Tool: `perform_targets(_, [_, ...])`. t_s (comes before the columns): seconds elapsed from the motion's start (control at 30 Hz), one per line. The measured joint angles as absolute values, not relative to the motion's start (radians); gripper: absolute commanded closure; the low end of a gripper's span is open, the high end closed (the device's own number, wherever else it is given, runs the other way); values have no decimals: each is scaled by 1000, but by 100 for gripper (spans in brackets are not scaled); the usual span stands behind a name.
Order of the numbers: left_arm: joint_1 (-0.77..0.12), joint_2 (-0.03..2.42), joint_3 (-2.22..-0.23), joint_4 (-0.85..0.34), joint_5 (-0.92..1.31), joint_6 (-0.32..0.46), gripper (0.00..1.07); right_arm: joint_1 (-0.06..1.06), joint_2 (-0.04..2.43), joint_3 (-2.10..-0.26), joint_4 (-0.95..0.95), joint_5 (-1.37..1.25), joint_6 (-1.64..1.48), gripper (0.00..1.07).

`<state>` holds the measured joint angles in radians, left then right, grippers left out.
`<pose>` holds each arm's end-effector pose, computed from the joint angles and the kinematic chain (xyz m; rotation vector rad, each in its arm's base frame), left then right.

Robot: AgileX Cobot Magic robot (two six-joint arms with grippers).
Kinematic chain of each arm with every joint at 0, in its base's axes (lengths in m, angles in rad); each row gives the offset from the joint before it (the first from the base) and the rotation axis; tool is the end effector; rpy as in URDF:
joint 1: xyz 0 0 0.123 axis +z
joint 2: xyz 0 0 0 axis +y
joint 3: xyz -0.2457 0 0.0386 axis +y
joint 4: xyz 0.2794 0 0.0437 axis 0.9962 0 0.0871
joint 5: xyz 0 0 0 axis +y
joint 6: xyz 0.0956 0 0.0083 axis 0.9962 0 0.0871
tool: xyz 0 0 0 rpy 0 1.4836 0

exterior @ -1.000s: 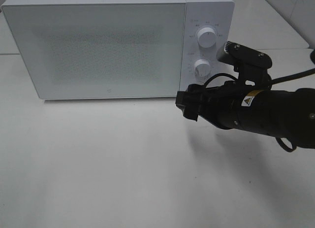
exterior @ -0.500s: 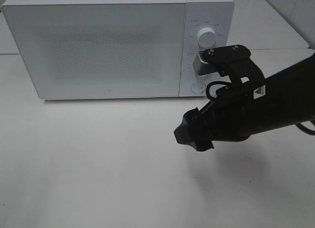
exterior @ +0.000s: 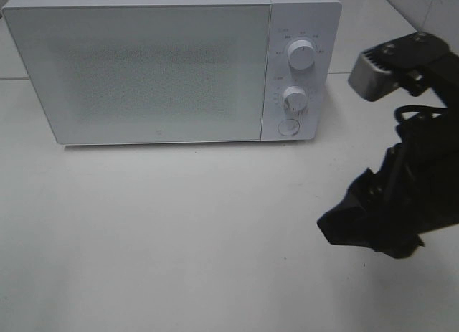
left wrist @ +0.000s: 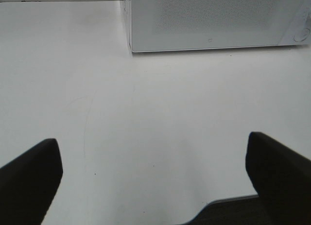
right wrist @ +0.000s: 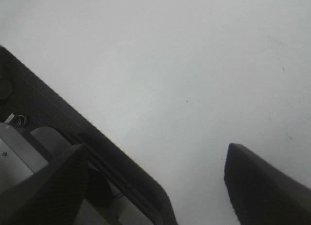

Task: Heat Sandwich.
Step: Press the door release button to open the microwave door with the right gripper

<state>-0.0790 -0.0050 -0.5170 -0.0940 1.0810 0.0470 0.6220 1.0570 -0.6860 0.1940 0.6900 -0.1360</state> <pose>0.0589 -0.0126 0.2942 0.1352 2.0371 -0.1324 0.1909 0.1513 0.2171 -0.8174 2.4415 0.4025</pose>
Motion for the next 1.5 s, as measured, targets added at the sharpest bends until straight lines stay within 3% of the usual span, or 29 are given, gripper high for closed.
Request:
perform_targets(0.63, [-79,-5,-517,-94,1081,47,10,622,540,-686,104,1099,0,31])
perform_targets(0.9, [-79,-5,-517,-94,1081,47,10,622,447,-686,90,1175,64,31])
perform_targets(1.5, [-79,-5,-517,-94,1081,47,10,291,178,-615,87,1206,25,31])
